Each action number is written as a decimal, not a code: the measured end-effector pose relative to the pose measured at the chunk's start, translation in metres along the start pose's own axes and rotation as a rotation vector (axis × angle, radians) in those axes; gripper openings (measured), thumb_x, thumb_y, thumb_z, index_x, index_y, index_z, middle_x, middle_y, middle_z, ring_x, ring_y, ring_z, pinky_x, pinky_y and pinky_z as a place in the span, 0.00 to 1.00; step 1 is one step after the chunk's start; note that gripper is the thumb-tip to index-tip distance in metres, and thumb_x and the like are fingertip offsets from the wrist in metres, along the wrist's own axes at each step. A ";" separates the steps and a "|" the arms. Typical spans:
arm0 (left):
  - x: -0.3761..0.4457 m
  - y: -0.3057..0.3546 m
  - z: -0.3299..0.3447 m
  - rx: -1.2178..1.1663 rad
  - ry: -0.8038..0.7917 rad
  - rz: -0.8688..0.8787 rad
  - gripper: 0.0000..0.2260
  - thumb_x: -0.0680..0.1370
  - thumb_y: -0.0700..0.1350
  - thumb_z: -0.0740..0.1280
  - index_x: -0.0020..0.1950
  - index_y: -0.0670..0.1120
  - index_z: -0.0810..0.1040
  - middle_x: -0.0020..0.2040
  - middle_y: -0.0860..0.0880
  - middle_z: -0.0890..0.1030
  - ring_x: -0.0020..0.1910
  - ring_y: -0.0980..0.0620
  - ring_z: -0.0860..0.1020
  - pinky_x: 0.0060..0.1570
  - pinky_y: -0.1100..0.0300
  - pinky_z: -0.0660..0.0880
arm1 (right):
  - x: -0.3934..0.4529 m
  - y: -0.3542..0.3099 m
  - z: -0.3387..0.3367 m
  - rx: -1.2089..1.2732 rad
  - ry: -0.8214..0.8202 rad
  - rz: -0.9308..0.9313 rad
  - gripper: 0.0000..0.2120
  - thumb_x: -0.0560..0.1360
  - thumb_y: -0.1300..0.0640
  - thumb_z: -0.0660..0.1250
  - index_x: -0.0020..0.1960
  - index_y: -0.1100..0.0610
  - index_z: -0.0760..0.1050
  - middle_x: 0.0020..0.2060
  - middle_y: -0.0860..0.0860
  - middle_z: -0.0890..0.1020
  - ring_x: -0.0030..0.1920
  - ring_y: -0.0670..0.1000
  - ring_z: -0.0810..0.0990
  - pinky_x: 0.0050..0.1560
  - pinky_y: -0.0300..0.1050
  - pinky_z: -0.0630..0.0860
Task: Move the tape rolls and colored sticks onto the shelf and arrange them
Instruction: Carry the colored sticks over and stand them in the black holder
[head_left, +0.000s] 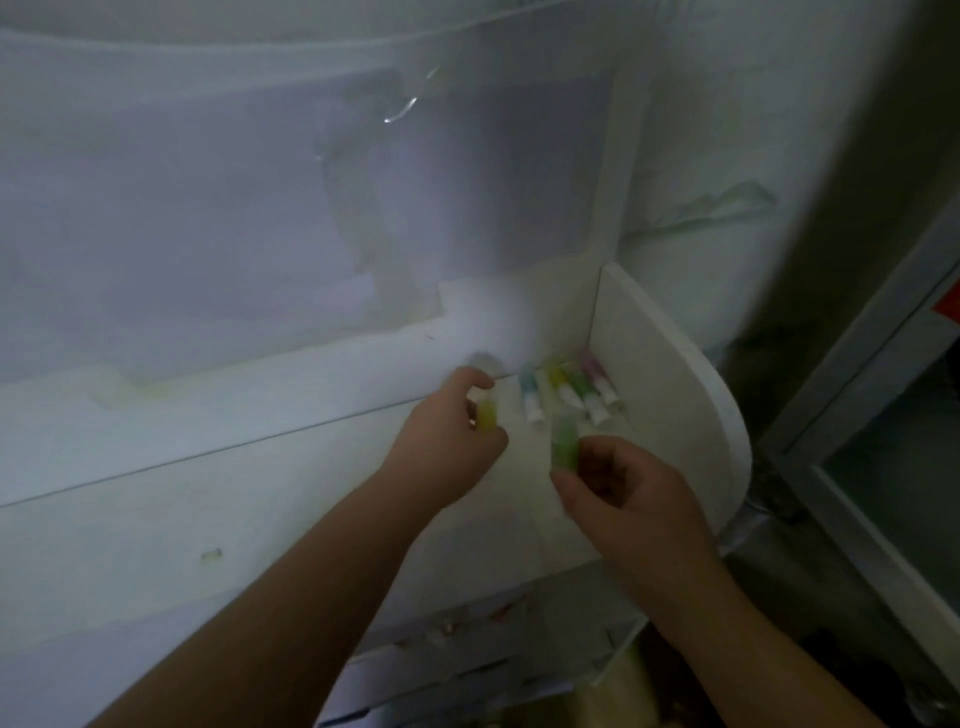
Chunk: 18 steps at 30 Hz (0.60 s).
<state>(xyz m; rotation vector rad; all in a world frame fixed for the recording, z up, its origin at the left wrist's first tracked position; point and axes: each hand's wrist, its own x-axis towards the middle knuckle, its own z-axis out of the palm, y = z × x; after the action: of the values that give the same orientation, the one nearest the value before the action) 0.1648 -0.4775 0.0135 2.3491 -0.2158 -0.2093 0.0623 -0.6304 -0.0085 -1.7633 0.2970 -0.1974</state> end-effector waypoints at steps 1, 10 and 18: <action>-0.008 -0.003 -0.008 -0.055 0.037 0.006 0.17 0.76 0.44 0.69 0.60 0.58 0.70 0.47 0.52 0.79 0.39 0.54 0.81 0.38 0.54 0.82 | 0.001 0.000 0.006 0.024 -0.008 -0.008 0.03 0.74 0.54 0.73 0.47 0.49 0.82 0.41 0.42 0.86 0.42 0.41 0.84 0.43 0.36 0.78; -0.086 -0.049 -0.076 -0.171 0.252 0.041 0.16 0.77 0.44 0.70 0.60 0.56 0.70 0.46 0.55 0.79 0.42 0.61 0.79 0.32 0.71 0.76 | -0.018 -0.017 0.083 0.169 -0.192 -0.147 0.09 0.76 0.61 0.72 0.52 0.49 0.80 0.42 0.48 0.84 0.43 0.49 0.83 0.45 0.44 0.80; -0.165 -0.115 -0.141 -0.172 0.405 0.027 0.12 0.77 0.44 0.70 0.57 0.56 0.74 0.44 0.56 0.80 0.40 0.59 0.79 0.33 0.71 0.74 | -0.071 -0.055 0.149 0.150 -0.309 -0.178 0.07 0.79 0.64 0.67 0.42 0.59 0.78 0.34 0.55 0.82 0.38 0.56 0.82 0.46 0.47 0.81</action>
<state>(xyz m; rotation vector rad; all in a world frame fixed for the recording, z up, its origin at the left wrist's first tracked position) 0.0455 -0.2657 0.0457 2.1614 -0.0301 0.2516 0.0431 -0.4589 0.0154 -1.6425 -0.0962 -0.0700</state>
